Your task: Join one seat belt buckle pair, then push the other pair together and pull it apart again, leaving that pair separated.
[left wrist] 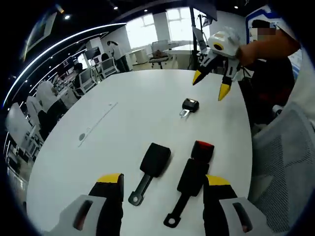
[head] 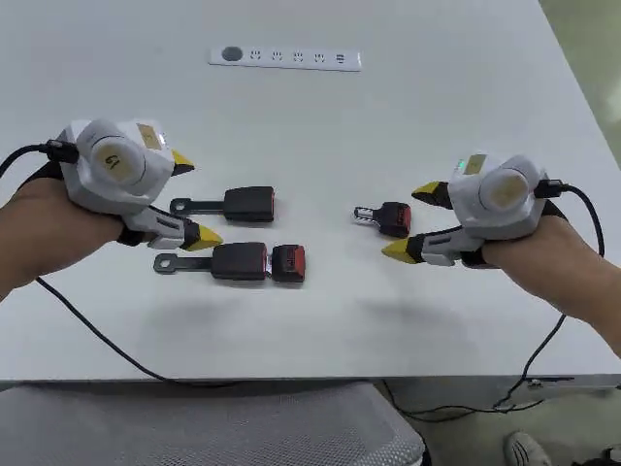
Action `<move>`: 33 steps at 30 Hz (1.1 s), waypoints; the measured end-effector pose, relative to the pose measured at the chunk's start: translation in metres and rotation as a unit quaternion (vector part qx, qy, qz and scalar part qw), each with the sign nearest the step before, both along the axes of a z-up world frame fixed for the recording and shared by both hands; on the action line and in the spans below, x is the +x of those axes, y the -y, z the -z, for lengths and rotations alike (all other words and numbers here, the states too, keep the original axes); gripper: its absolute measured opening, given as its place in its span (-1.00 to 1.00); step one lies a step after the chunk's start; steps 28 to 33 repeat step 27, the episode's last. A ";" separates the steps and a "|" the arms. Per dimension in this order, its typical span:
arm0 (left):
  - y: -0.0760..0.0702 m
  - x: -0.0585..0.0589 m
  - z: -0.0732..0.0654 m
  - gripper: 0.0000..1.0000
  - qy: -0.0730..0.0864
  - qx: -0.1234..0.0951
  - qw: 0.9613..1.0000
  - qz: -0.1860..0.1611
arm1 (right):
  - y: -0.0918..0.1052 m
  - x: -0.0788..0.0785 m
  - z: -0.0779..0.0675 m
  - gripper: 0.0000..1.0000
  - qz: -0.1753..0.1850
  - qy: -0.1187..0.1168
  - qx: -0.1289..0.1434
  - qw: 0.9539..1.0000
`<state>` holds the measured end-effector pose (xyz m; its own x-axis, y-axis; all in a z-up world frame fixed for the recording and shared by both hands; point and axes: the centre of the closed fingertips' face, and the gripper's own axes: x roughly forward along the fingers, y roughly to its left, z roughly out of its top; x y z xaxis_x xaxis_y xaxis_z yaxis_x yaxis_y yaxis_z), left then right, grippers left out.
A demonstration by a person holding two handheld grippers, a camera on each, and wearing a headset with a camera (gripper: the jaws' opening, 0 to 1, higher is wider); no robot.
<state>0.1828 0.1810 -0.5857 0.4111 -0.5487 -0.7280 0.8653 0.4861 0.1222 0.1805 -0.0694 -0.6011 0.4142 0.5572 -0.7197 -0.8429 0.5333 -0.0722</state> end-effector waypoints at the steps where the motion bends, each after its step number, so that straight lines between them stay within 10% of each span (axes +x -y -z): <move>1: -0.008 -0.004 0.001 0.40 -0.002 -0.005 1.000 -0.013 | 0.001 -0.002 -0.002 0.21 0.007 0.000 0.007 1.000; 5: -0.024 -0.020 -0.007 0.56 -0.016 -0.064 0.995 -0.071 | 0.009 -0.015 -0.009 0.21 0.019 -0.004 0.026 0.999; 14: -0.075 -0.054 0.002 0.71 -0.033 -0.063 0.990 -0.126 | 0.034 -0.049 -0.014 0.45 0.070 -0.005 0.045 0.997; 24: -0.085 -0.067 -0.008 1.00 -0.020 -0.077 0.985 -0.153 | 0.031 -0.062 -0.027 1.00 0.104 0.006 0.070 0.992; 33: -0.085 -0.067 -0.012 1.00 -0.018 -0.079 0.984 -0.158 | 0.032 -0.061 -0.026 0.99 0.105 0.001 0.068 0.992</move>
